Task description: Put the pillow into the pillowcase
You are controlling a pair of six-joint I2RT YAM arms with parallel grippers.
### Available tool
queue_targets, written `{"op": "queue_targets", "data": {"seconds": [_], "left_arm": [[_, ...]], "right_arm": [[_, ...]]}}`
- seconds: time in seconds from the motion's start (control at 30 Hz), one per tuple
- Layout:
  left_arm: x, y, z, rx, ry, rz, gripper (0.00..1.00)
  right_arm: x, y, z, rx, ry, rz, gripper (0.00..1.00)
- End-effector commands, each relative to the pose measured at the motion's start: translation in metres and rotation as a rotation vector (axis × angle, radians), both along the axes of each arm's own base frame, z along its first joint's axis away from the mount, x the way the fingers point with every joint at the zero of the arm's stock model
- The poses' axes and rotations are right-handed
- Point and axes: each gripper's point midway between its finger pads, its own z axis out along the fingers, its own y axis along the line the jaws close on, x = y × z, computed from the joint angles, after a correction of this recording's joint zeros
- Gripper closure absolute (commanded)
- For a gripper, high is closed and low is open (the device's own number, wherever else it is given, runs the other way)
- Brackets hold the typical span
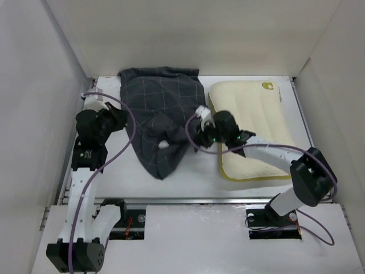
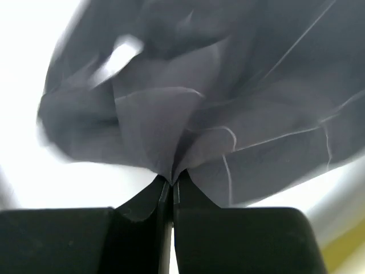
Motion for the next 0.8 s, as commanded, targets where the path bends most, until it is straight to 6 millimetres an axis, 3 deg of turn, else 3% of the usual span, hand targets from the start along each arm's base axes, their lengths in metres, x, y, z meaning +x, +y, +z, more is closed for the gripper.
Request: {"op": "queue_targets", "data": {"seconds": [0.0,0.03,0.07,0.1,0.17,0.2,0.23,0.27,0.3,0.47,0.53,0.57,0.63,0.67,0.7,0.73,0.77], "left_arm": [[-0.022,-0.033,0.043,-0.108,-0.068,-0.145,1.0],[-0.028,-0.03,0.029,-0.097,0.004,-0.116,1.0],[-0.033,-0.03,0.026,-0.084,0.014,-0.108,1.0],[-0.034,-0.023,0.018,-0.069,0.026,-0.071,1.0],[-0.039,-0.018,-0.002,-0.08,0.051,-0.035,1.0],[-0.04,-0.018,-0.01,-0.08,0.074,-0.034,1.0],[-0.039,-0.02,-0.016,-0.08,0.097,-0.042,1.0],[-0.038,-0.023,-0.027,-0.064,0.129,-0.069,0.96],[-0.039,-0.027,-0.034,-0.06,0.157,-0.094,0.84],[-0.03,-0.037,-0.085,-0.05,0.293,-0.135,0.52],[-0.022,-0.041,-0.096,-0.039,0.304,-0.135,0.25],[-0.019,-0.04,-0.103,-0.036,0.33,-0.126,0.0],[0.001,-0.042,-0.106,-0.035,0.356,-0.125,0.0],[0.01,-0.038,-0.11,-0.027,0.37,-0.101,0.0],[0.022,-0.036,-0.128,-0.031,0.439,-0.067,0.0],[0.034,-0.035,-0.123,-0.018,0.433,-0.047,0.0],[0.041,-0.029,-0.13,-0.001,0.461,-0.009,0.0]], "right_arm": [[-0.059,0.004,0.057,0.097,-0.057,0.059,0.95],[-0.062,-0.007,0.051,0.079,-0.051,-0.006,0.93],[-0.073,-0.023,0.025,0.039,0.002,-0.044,0.93],[-0.079,-0.035,0.037,0.077,-0.003,-0.097,0.91],[-0.083,-0.059,0.021,0.044,0.001,-0.186,0.77],[-0.087,-0.067,0.018,0.035,0.01,-0.207,0.59],[-0.09,-0.074,0.029,0.051,-0.013,-0.224,0.39],[-0.091,-0.079,0.029,0.048,-0.009,-0.244,0.08],[-0.094,-0.084,0.028,0.026,0.003,-0.256,0.01],[-0.09,-0.091,0.056,0.114,-0.007,-0.34,0.01],[-0.083,-0.087,0.064,0.123,-0.006,-0.359,0.01],[-0.08,-0.08,0.055,0.097,0.024,-0.342,0.01],[-0.077,-0.064,0.057,0.091,0.056,-0.294,0.01],[-0.078,-0.057,0.051,0.076,0.075,-0.273,0.01],[-0.073,-0.051,0.033,0.037,0.119,-0.281,0.01],[-0.07,-0.046,0.029,0.025,0.122,-0.28,0.01],[-0.068,-0.039,0.028,0.016,0.123,-0.275,0.01]]}}
